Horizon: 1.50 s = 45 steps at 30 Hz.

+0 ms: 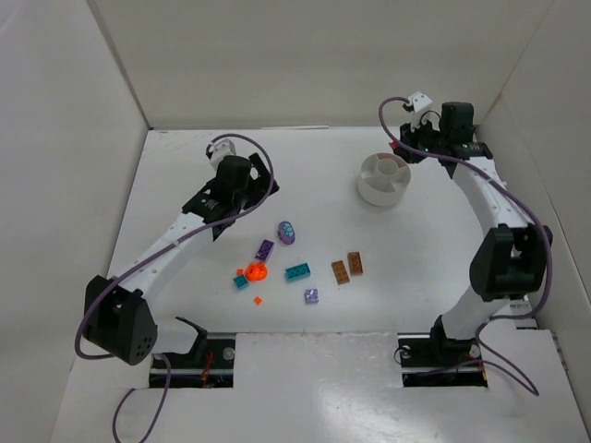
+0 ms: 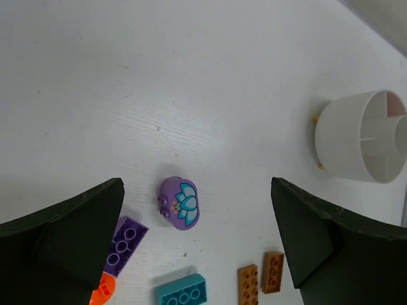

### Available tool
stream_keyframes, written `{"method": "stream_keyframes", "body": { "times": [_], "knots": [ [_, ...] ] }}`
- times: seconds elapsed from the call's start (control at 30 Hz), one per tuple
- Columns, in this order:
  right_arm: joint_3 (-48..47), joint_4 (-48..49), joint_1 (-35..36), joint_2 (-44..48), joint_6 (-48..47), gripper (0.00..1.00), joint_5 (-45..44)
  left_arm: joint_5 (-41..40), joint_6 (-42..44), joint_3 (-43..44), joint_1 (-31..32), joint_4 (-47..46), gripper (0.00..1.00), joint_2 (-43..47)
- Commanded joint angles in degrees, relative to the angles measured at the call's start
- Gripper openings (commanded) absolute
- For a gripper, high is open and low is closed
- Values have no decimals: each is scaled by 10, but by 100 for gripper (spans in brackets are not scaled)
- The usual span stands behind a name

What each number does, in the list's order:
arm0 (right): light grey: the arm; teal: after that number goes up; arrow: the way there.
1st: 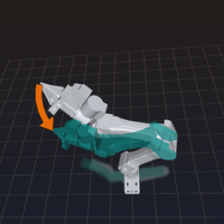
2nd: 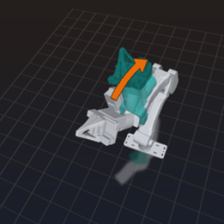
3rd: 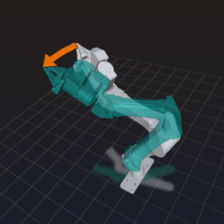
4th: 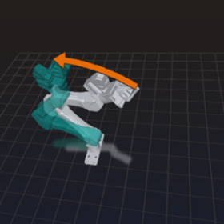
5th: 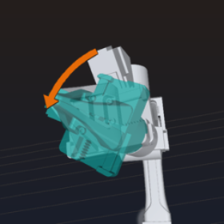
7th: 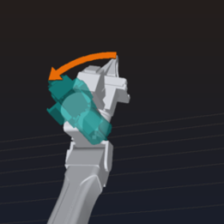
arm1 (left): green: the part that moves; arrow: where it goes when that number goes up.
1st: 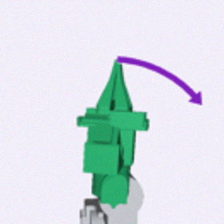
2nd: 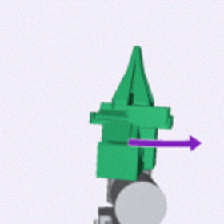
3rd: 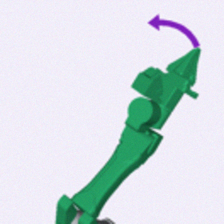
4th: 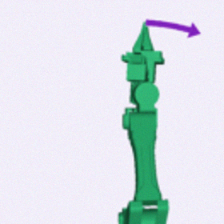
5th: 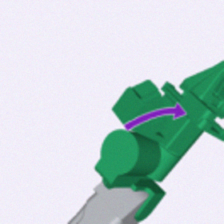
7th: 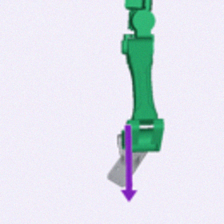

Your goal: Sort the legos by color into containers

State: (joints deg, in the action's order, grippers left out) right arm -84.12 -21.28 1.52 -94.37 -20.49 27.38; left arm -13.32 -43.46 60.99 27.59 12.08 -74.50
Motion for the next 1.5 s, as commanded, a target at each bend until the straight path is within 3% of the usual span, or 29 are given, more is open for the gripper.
{"method": "stream_keyframes", "body": {
  "times": [0.0, 0.23, 0.63, 0.73, 0.87, 1.07, 1.13, 1.43, 1.47],
  "knots": [
    [-88, -95, -18, -63, -89, 0, -3, 48, 67, 25, 1, 9, 99, -8],
    [-213, -178, -18, -159, -147, 0, -28, 40, 112, 38, -25, 17, 99, -36],
    [-221, -199, -23, -195, -166, 1, -39, 57, 120, 43, -30, 16, 99, -78],
    [-221, -199, -23, -195, -166, 8, -39, 62, 120, 43, -30, 16, 99, -78],
    [-221, -199, -23, -195, -166, 26, -39, 68, 125, 43, -30, 16, 99, -78],
    [-221, -199, -23, -195, -166, 39, -31, 73, 125, 38, -30, 22, 99, -72],
    [-221, -199, -23, -190, -166, 54, -31, 73, 125, 38, -30, 22, 99, -72],
    [-178, -163, -23, -128, -184, 59, -21, 89, 131, 10, -30, 22, 99, -43],
    [-148, -154, -16, -97, -193, 65, -21, 95, 131, 4, -30, 22, 99, -36]
  ]
}}
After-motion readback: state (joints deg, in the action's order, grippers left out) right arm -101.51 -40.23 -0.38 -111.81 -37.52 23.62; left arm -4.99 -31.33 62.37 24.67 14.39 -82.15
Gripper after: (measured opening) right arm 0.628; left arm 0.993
